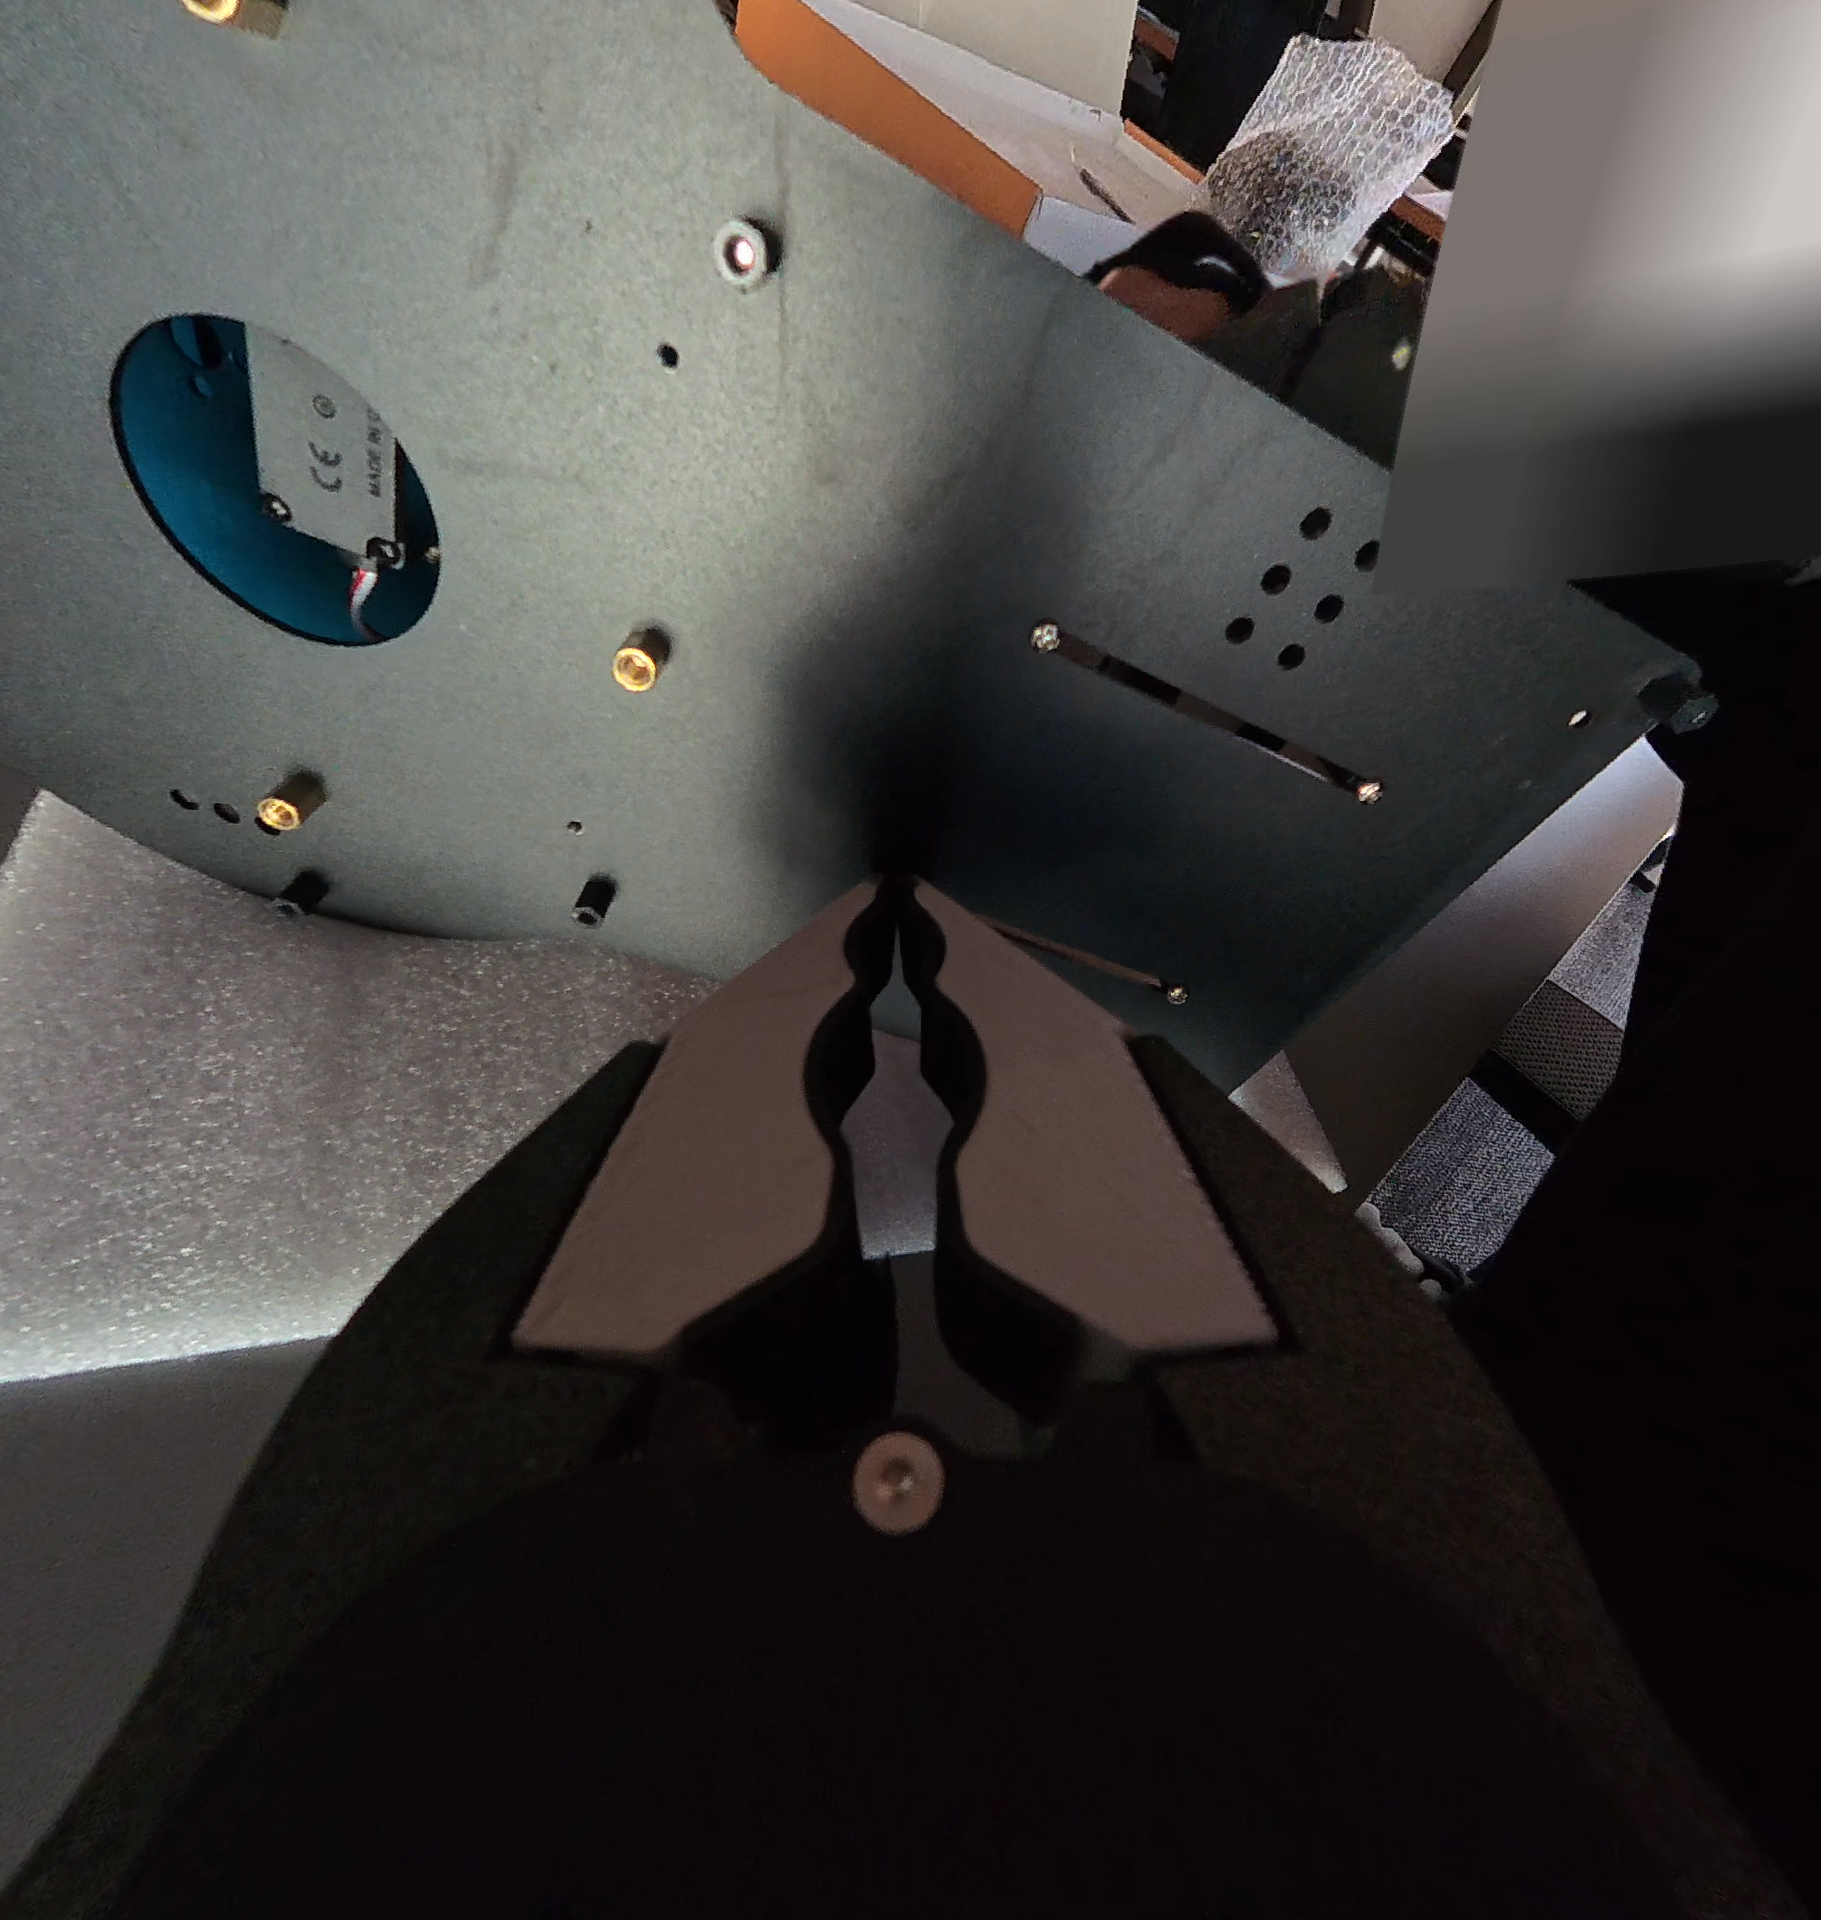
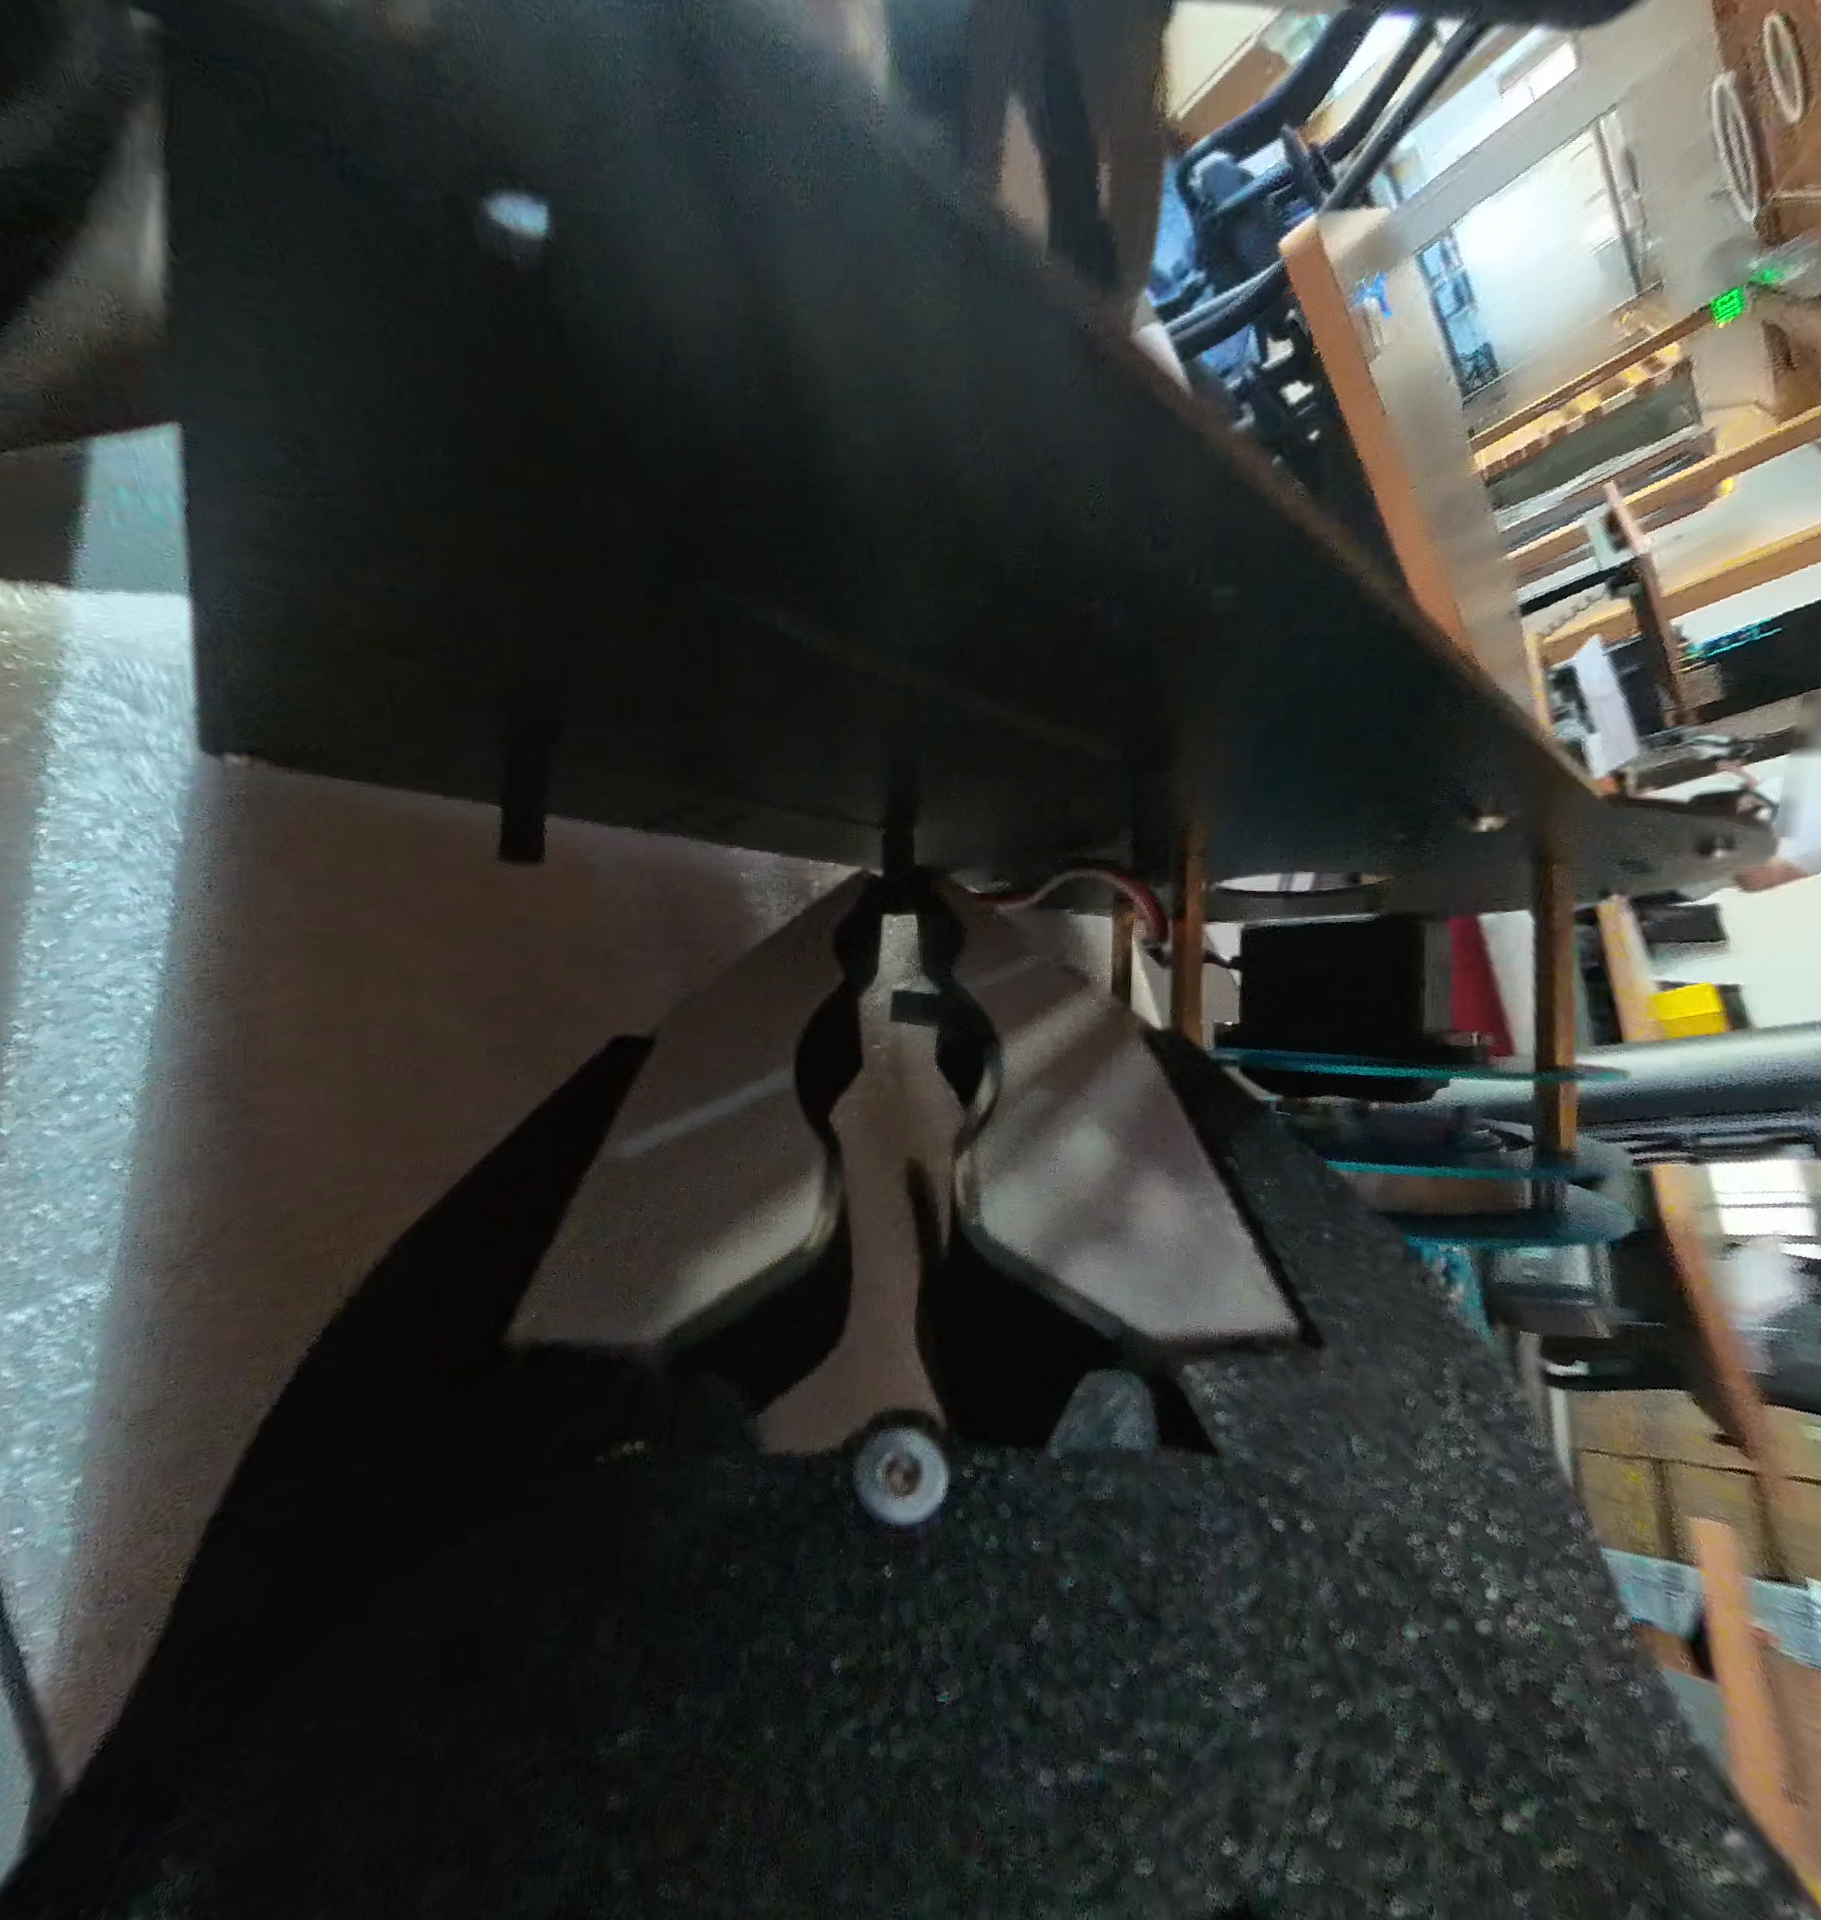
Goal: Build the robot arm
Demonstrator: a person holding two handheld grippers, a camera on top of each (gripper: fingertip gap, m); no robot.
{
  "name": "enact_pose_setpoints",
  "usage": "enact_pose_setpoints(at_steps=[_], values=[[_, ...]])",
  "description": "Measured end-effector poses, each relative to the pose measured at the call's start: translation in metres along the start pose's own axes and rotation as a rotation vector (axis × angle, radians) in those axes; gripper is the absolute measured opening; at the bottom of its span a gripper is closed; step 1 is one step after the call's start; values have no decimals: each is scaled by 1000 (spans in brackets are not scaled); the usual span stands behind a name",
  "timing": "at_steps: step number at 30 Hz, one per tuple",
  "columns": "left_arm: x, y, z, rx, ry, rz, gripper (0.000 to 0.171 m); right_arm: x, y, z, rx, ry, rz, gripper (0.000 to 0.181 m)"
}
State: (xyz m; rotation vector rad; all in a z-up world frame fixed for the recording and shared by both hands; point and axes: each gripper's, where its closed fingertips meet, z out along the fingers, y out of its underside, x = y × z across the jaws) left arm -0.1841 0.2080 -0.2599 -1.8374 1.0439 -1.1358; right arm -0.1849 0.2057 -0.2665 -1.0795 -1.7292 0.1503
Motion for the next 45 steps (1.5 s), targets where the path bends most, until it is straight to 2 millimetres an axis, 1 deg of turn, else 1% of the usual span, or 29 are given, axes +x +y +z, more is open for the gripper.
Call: enact_pose_setpoints(at_steps=[2, 3, 4, 6, 7, 8, 9, 11, 13, 14, 15, 17, 18, 19, 20, 21, 23, 24, 25, 26, 28, 30, 32, 34, 36, 38, 40, 42, 45], values=[[0, 0, 0, 3, -4, 1, 0, 0, 1, 2, -15, -18, 16, 5], [0, 0, 0, 4, -6, 2, 0, -1, 1, 2, -18, -76, 93, 4], [1, 0, 0, 5, -7, 3, 0, -2, 1, 1, -16, -178, 231, 4], [2, 0, 1, 7, -6, 3, 0, -4, -2, -2, 16, -417, 589, 4], [1, -1, 1, 9, -13, 7, 0, -5, -1, -3, 43, -480, 692, 5], [0, -1, 1, 9, -18, 8, 0, -4, -1, -1, 63, -479, 723, 5], [0, -1, 1, 10, -17, 6, 0, -5, 1, -1, 67, -450, 675, 5], [0, -1, 2, 11, -12, 0, 0, -3, 3, -1, 38, -339, 504, 7], [0, -1, 2, 8, -12, -1, 0, -5, 8, -3, 4, -253, 318, 28], [0, -1, 2, 6, -12, -2, 0, -3, 11, -2, -11, -192, 237, 29], [0, -1, 2, 6, -12, -3, 0, -2, 12, -1, -13, -135, 164, 26], [0, -1, 2, 7, -10, -6, 0, -3, 7, 2, -2, -63, 66, 12], [0, -1, 2, 7, -10, -7, 0, 2, 7, 4, -12, -6, 33, 5], [0, -1, 2, 8, -11, -6, 0, 2, 8, 5, -22, 2, 6, 4], [0, -2, 2, 9, -13, -5, 0, 2, 8, 6, -25, -16, 24, 4], [0, -2, 2, 11, -16, -4, 0, 1, 8, 6, -26, -88, 113, 4], [0, -2, 2, 16, -24, -5, 0, -5, 6, 3, -18, -372, 518, 4], [0, -3, 2, 18, -31, -4, 0, -5, 4, 2, 10, -485, 698, 4], [-1, -3, 3, 18, -36, -1, 0, -4, 4, 2, 38, -523, 780, 5], [-1, -3, 3, 17, -39, 3, 0, -6, 7, 3, 43, -508, 753, 5], [-1, -3, 4, 17, -43, 11, 0, -6, 9, 5, 16, -386, 570, 5], [-1, -3, 4, 17, -44, 12, 0, -2, 9, 2, 3, -255, 380, 19], [-1, -3, 4, 18, -47, 16, 0, -1, 7, 0, 21, -169, 251, 16], [-1, -3, 4, 19, -51, 19, 0, -1, 9, 5, -4, -127, 193, 13], [-1, -3, 4, 23, -52, 16, 0, 1, 12, 11, -23, -88, 173, 5], [-1, -3, 3, 26, -57, 10, 0, 1, 13, 12, -17, -116, 214, 4], [-2, -2, -1, 31, -77, 15, 0, -1, 13, 12, -16, -187, 295, 4], [1, 4, -4, 14, -79, 25, 0, -2, 13, 12, -10, -235, 356, 4], [7, 4, -2, 18, -78, 43, 0, -1, 9, 14, -9, -233, 352, 4]])
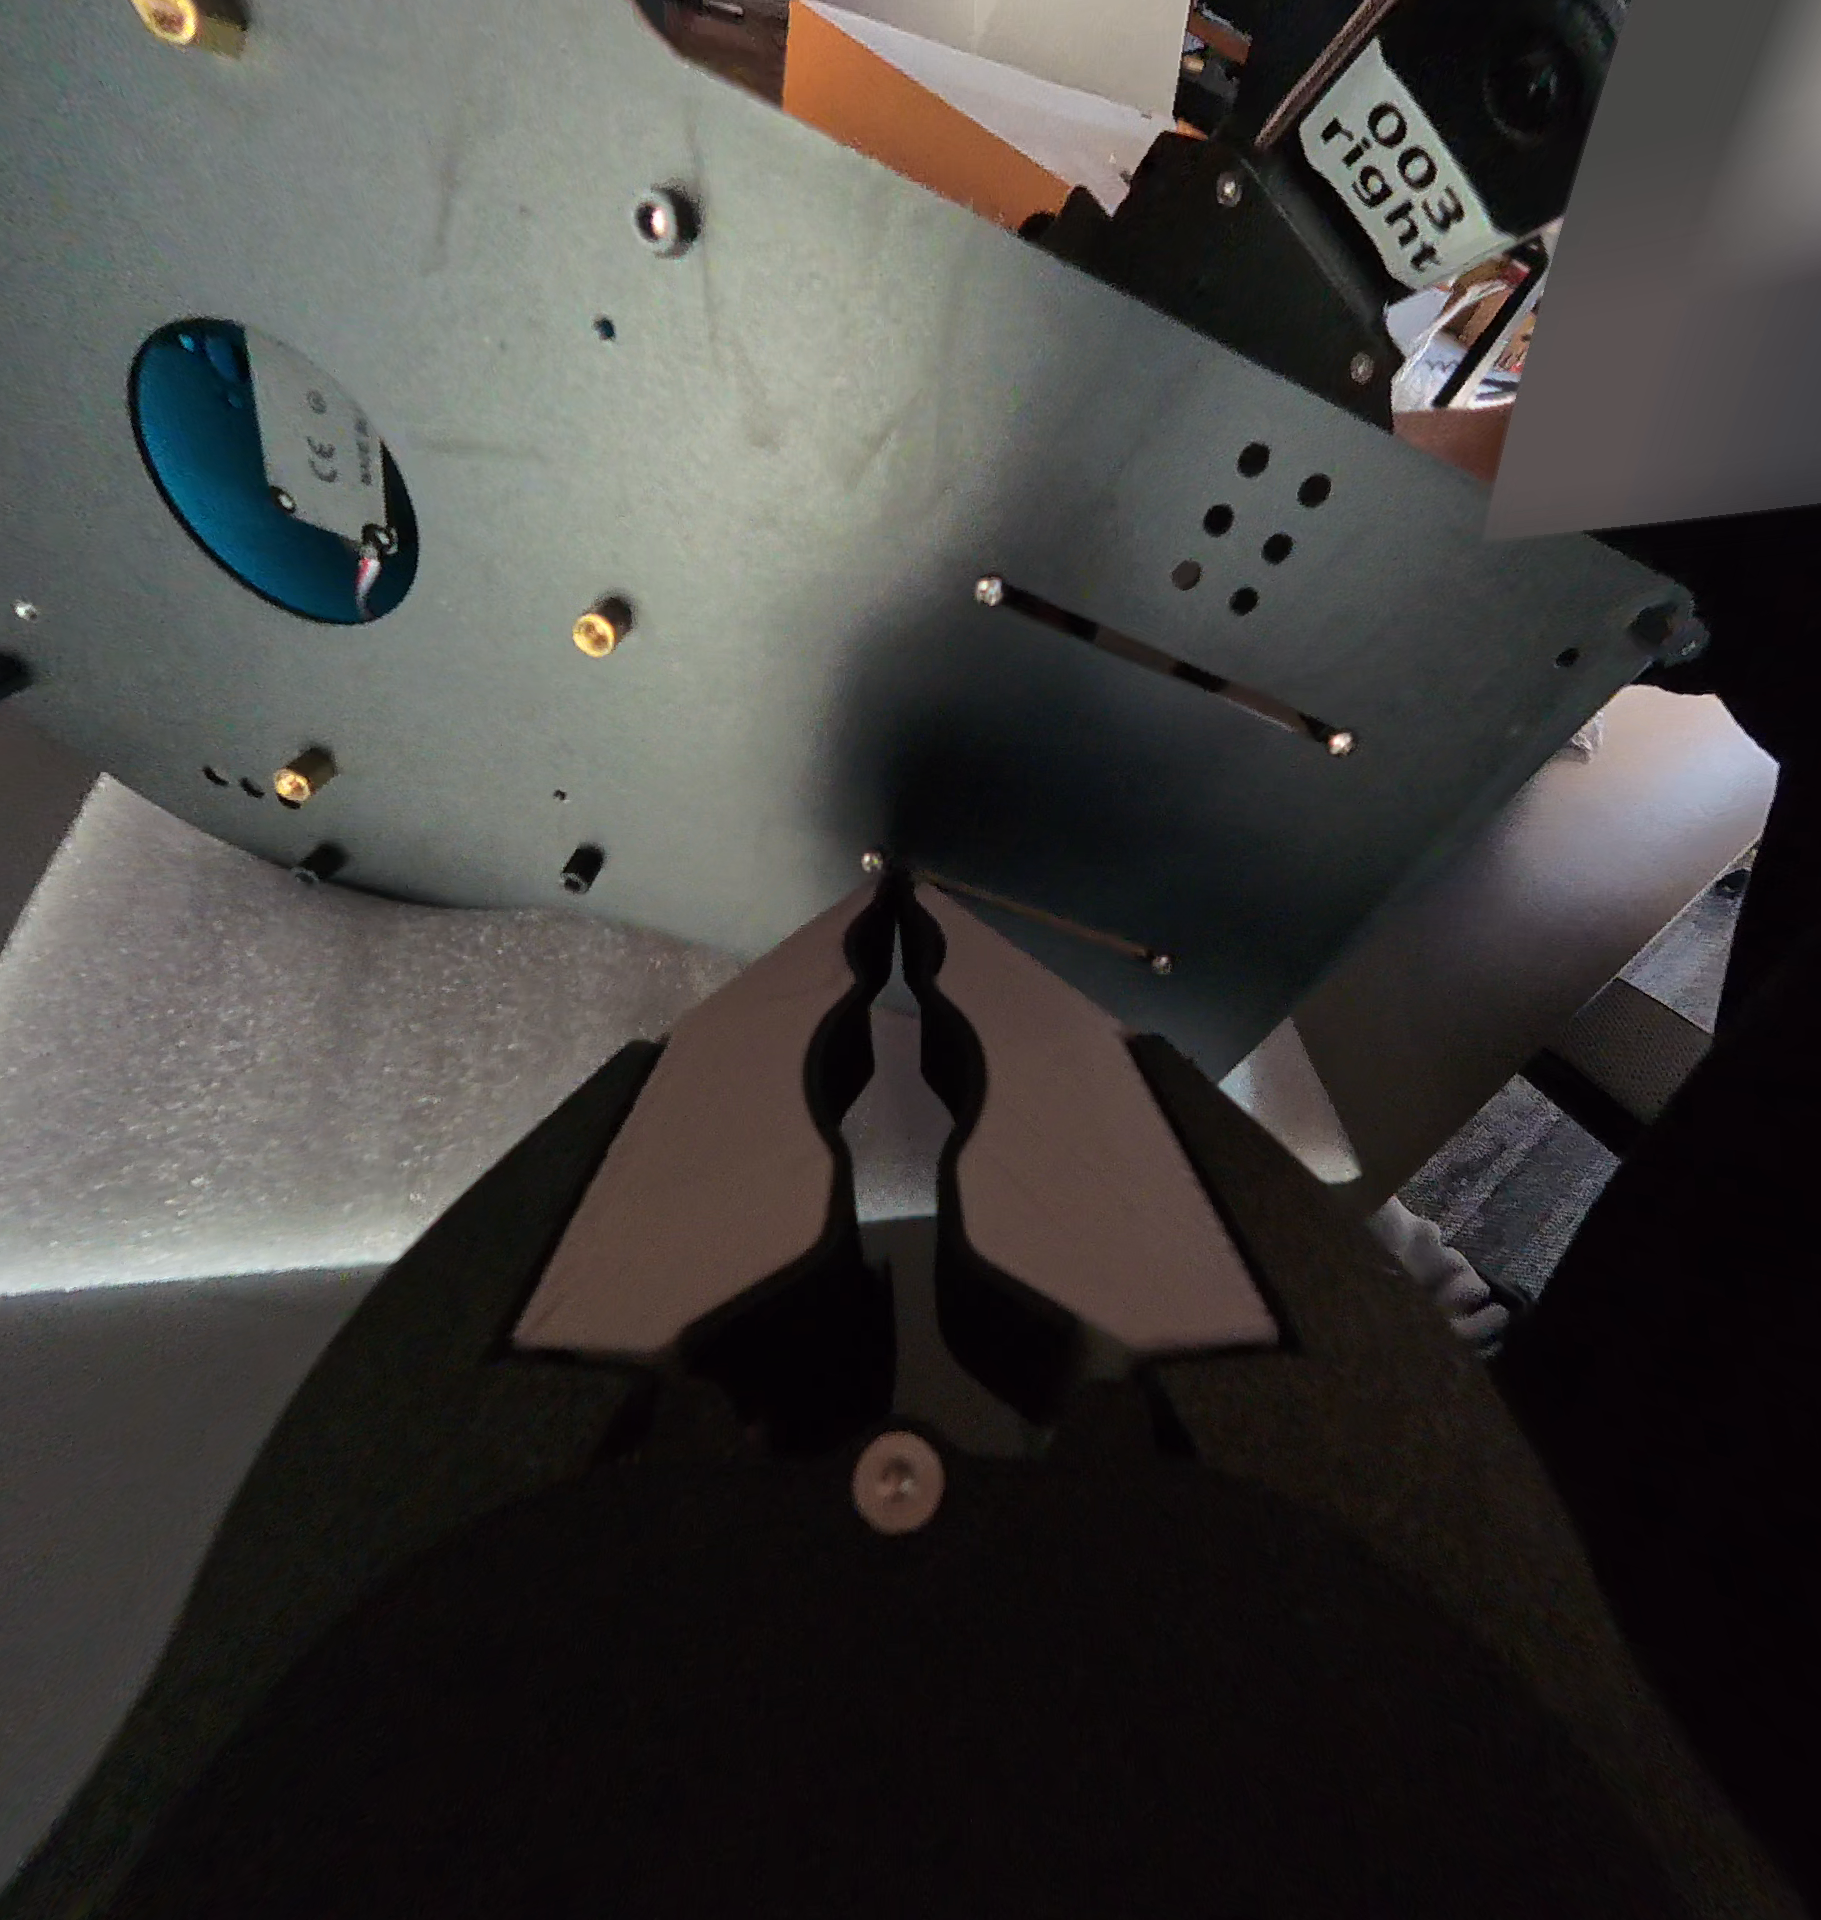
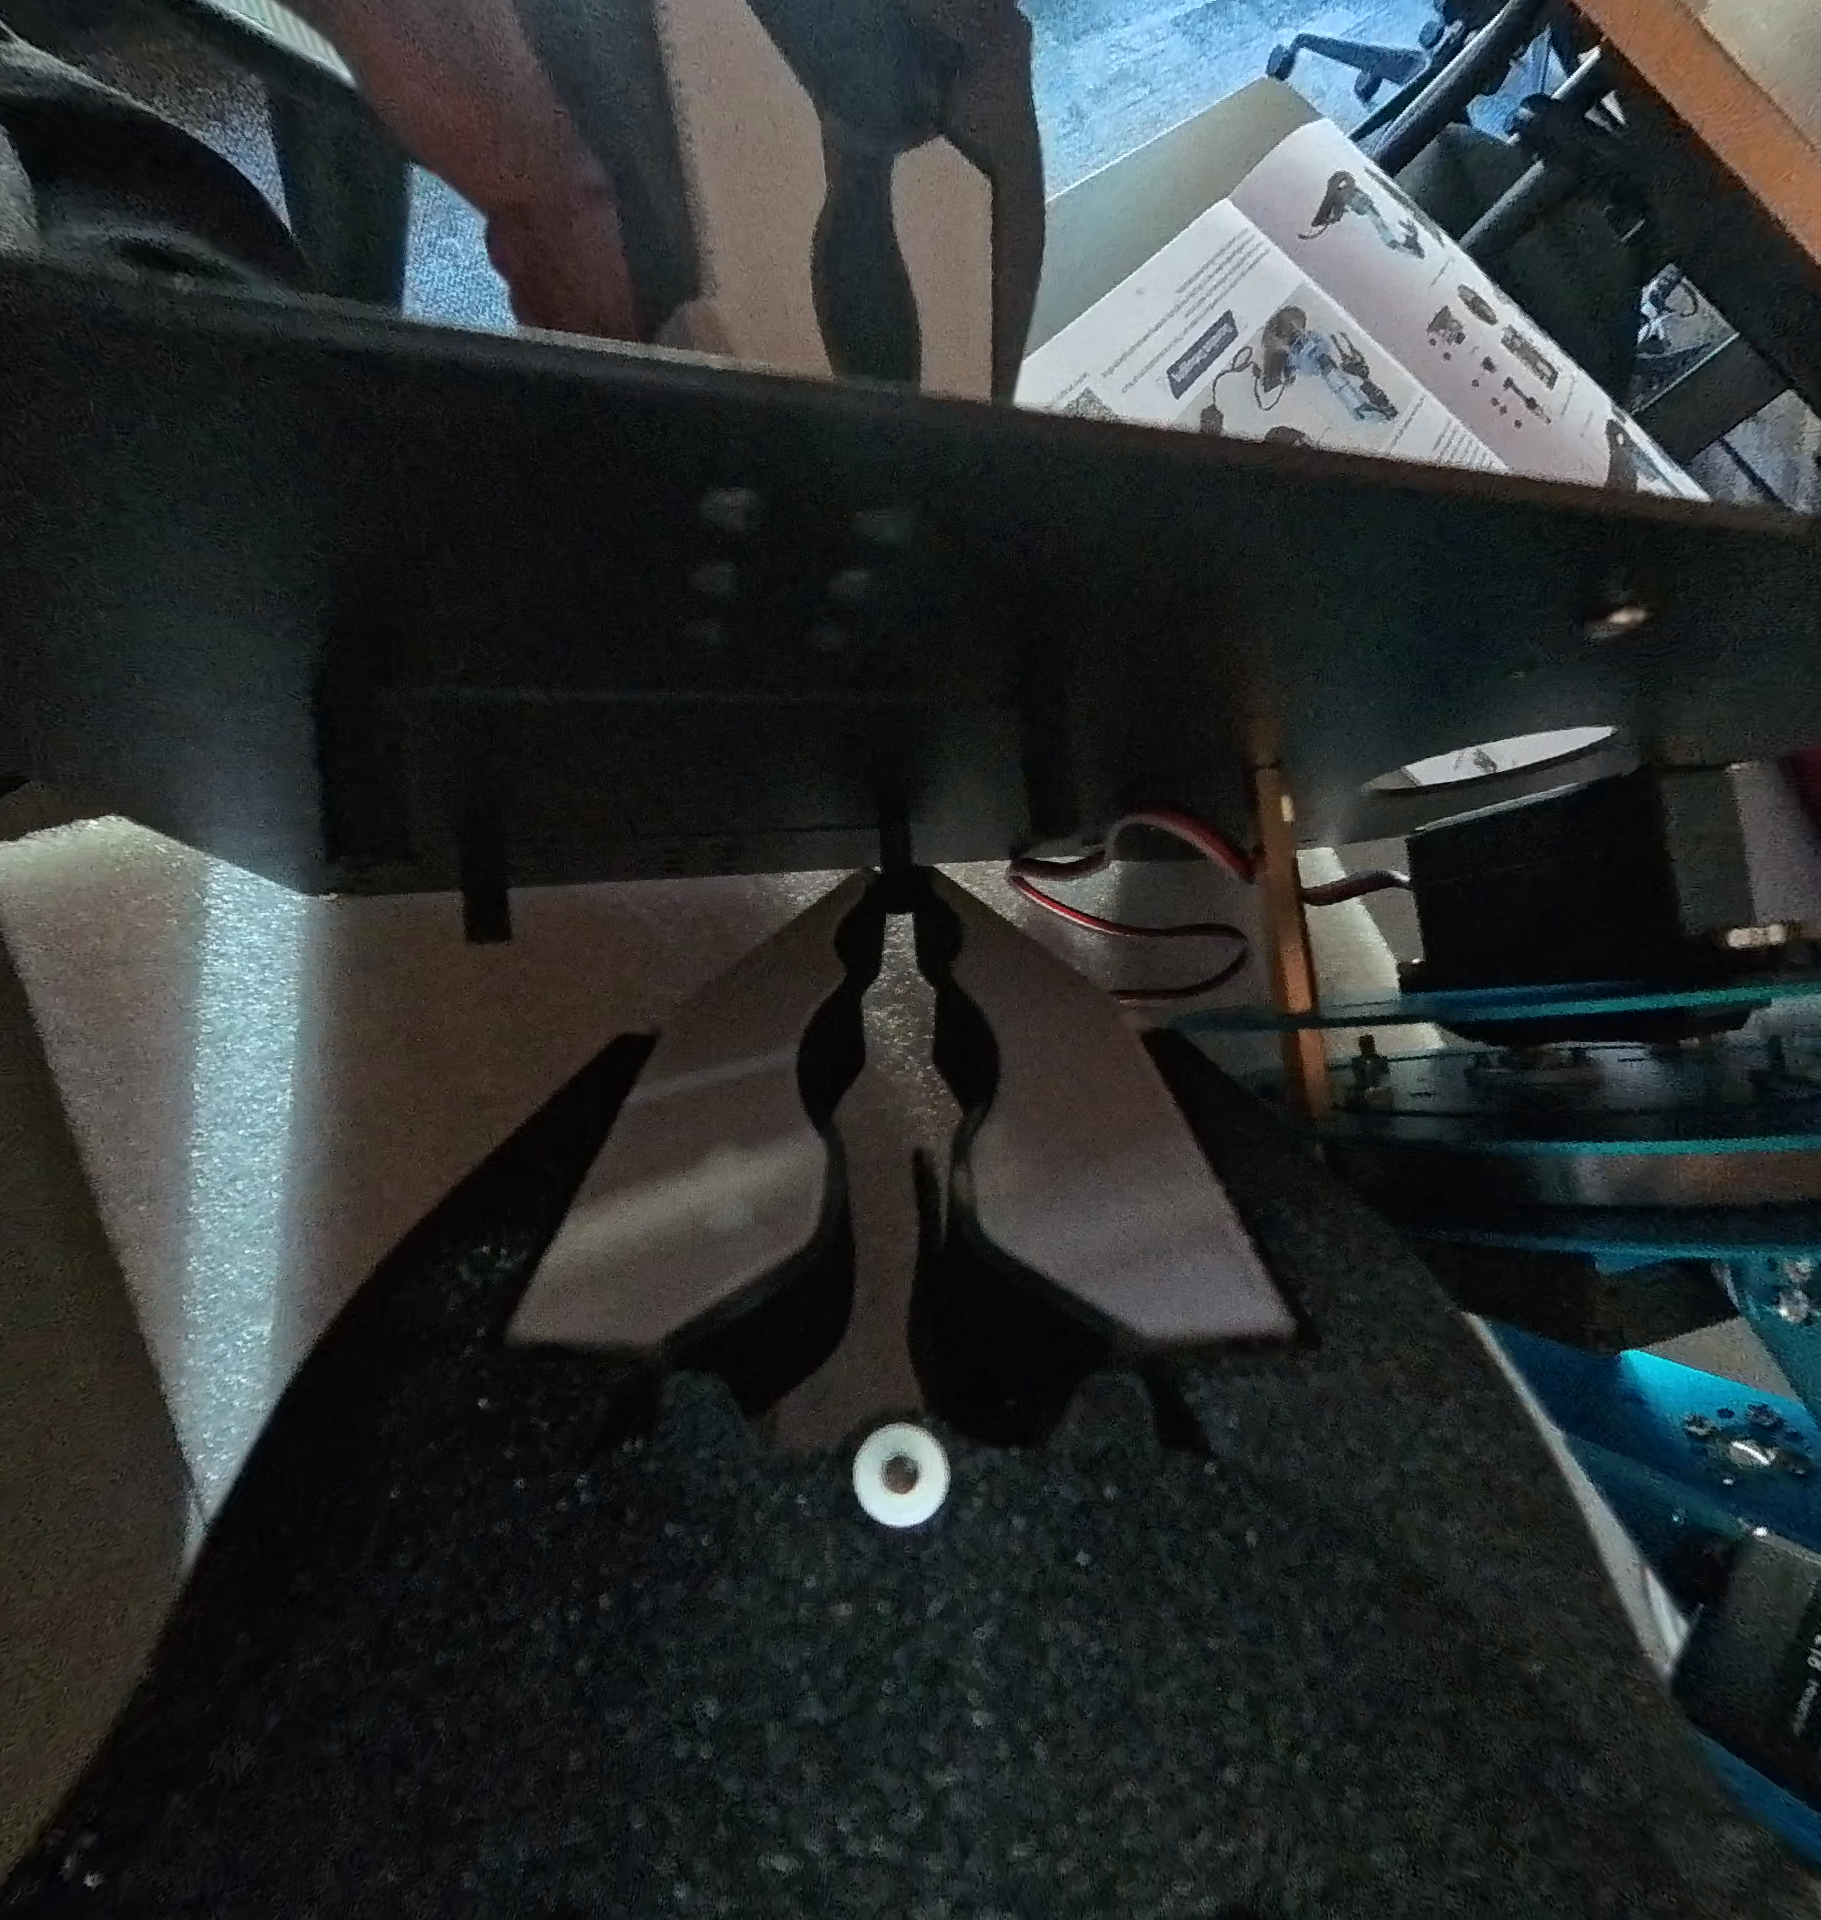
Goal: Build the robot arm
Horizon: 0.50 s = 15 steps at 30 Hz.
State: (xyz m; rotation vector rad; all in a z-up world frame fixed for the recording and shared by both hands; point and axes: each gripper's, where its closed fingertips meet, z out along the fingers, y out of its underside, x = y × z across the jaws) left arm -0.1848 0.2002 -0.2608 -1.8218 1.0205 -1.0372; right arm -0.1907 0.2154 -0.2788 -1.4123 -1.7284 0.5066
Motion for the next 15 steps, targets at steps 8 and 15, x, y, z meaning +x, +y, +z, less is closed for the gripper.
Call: enact_pose_setpoints(at_steps=[8, 15], values=[[-1, -3, 6, -4, -3, 9, 0, -1, 1, 2, 0, 13, 5, 5], [-2, -3, 6, -4, 0, 8, 0, -2, 4, 5, -35, 83, -171, 16]])
